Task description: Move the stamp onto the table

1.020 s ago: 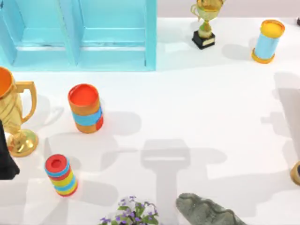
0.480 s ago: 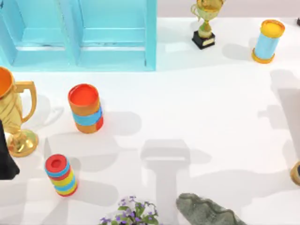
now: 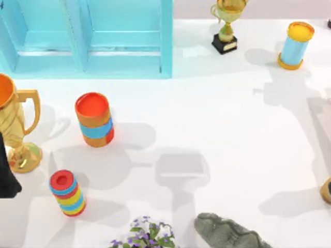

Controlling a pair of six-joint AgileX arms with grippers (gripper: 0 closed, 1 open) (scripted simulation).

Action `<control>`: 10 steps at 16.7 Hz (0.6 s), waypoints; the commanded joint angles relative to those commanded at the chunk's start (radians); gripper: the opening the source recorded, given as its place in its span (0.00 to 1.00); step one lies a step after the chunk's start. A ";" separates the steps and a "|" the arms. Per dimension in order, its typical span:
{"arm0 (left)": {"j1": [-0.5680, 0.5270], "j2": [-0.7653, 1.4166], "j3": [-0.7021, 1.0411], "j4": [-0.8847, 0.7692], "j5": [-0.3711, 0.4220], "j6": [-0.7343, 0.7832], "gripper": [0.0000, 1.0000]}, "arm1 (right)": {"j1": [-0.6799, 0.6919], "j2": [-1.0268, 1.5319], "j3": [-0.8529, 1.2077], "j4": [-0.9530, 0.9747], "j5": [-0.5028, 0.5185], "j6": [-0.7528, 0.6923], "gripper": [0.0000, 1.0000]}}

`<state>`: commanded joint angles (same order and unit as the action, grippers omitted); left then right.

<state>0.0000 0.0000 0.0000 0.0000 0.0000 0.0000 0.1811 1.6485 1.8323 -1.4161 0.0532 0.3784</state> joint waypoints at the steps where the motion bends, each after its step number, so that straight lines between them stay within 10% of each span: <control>1: 0.000 0.000 0.000 0.000 0.000 0.000 1.00 | 0.028 0.050 0.043 0.010 0.002 0.030 0.00; 10: 0.000 0.000 0.000 0.000 0.000 0.000 1.00 | 0.236 0.602 0.224 0.108 -0.036 0.096 0.00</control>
<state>0.0000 0.0000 0.0000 0.0000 0.0000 0.0000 0.4168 2.2505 2.0567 -1.3078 0.0175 0.4748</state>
